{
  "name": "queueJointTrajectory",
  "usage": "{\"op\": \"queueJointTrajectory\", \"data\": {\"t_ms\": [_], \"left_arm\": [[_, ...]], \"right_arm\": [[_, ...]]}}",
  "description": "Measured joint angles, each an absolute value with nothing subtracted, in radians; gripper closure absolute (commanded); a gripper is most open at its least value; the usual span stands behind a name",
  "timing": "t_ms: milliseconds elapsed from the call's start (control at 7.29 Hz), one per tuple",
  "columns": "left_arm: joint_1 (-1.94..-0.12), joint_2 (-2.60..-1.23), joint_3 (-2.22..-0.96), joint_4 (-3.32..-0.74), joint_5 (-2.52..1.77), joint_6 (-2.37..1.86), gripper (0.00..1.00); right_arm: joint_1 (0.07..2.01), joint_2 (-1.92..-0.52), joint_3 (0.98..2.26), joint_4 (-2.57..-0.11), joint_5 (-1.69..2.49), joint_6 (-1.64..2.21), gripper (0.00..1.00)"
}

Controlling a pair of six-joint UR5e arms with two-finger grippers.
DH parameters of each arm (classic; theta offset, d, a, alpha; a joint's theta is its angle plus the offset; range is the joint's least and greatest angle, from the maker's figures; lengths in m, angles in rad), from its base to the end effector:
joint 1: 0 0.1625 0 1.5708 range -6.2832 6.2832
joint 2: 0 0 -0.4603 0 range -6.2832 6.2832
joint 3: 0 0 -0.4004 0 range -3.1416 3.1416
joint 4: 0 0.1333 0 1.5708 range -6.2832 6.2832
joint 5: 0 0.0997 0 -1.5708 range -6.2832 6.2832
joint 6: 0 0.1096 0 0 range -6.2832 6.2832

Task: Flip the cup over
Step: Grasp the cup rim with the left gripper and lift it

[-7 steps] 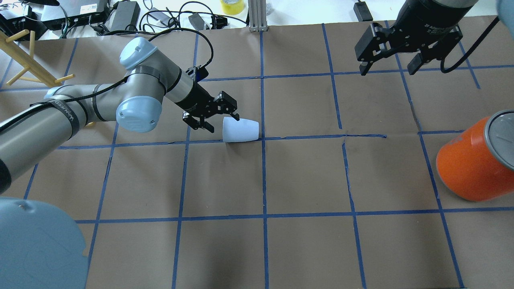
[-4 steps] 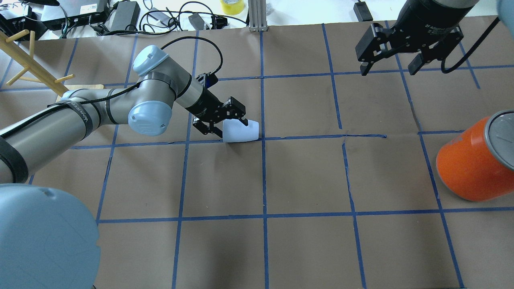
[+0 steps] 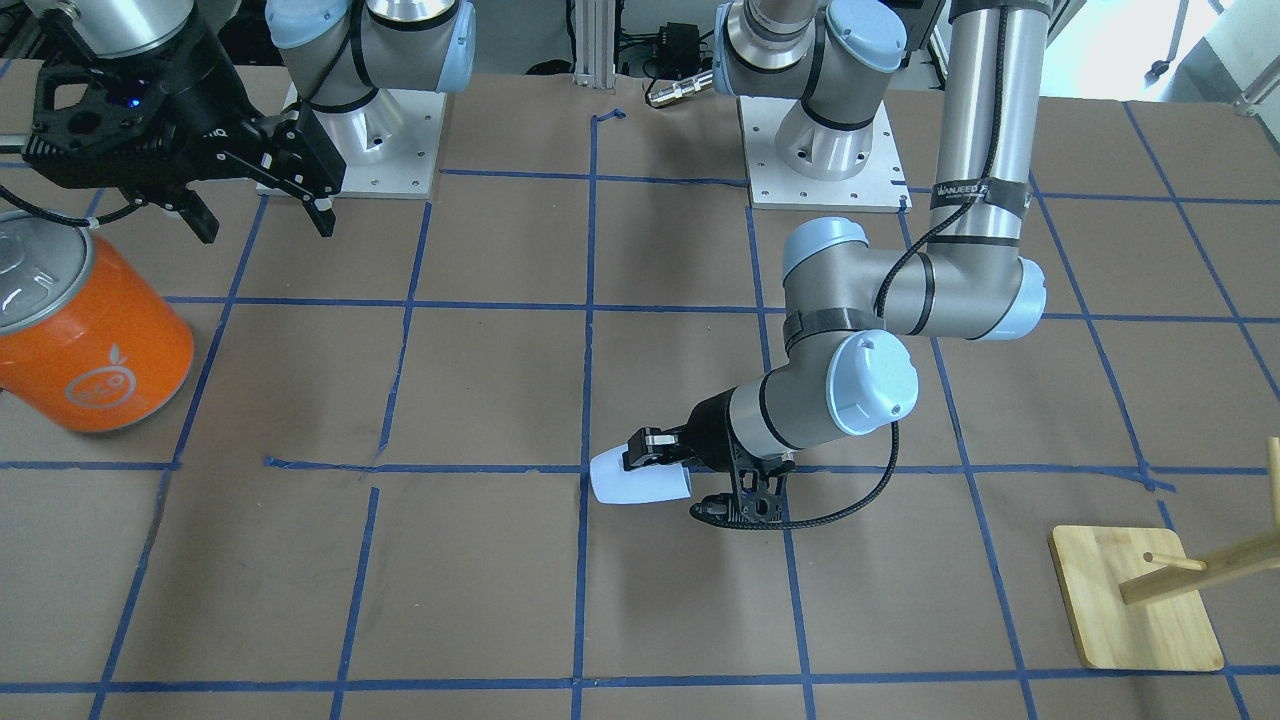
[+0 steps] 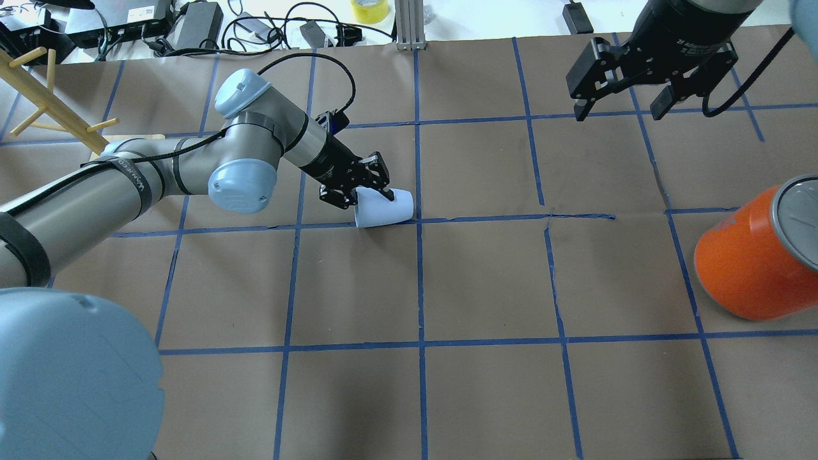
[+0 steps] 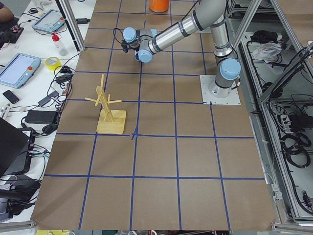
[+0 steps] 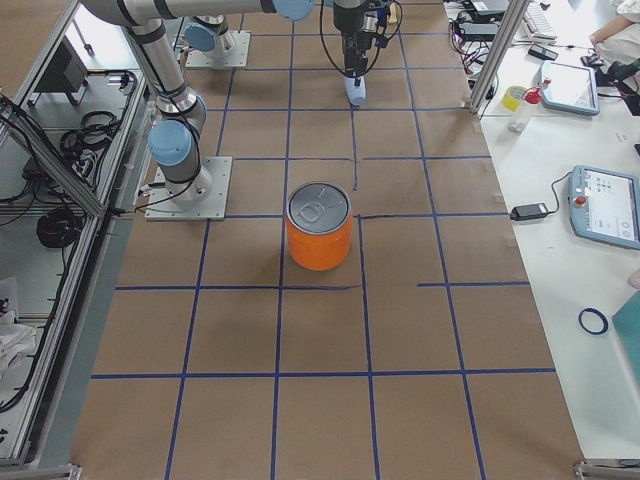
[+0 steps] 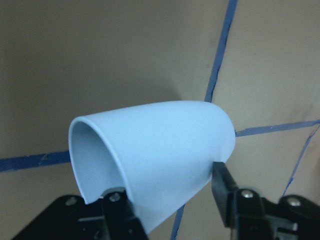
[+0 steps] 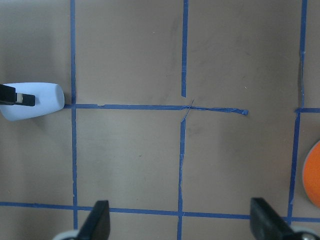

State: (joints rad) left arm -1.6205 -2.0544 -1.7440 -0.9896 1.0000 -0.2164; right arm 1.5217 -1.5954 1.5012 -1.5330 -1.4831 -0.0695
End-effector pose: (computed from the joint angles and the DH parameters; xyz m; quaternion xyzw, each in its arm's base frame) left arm -0.2233 -0.6132 0.2260 0.0904 -0.9546 -0.0733 0.2740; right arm 0.1185 -0.4994 0.5569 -0.0114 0.9986 -0.0307 0.0421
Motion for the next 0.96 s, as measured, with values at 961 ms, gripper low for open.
{"op": "queueJointTrajectory", "data": {"t_ms": [961], "left_arm": [[-1.622, -2.039, -1.595, -1.037, 1.281, -0.395, 1.00]], "right_arm": [[1.521, -1.596, 1.505, -1.527, -1.485, -0.071, 0.00]]}}
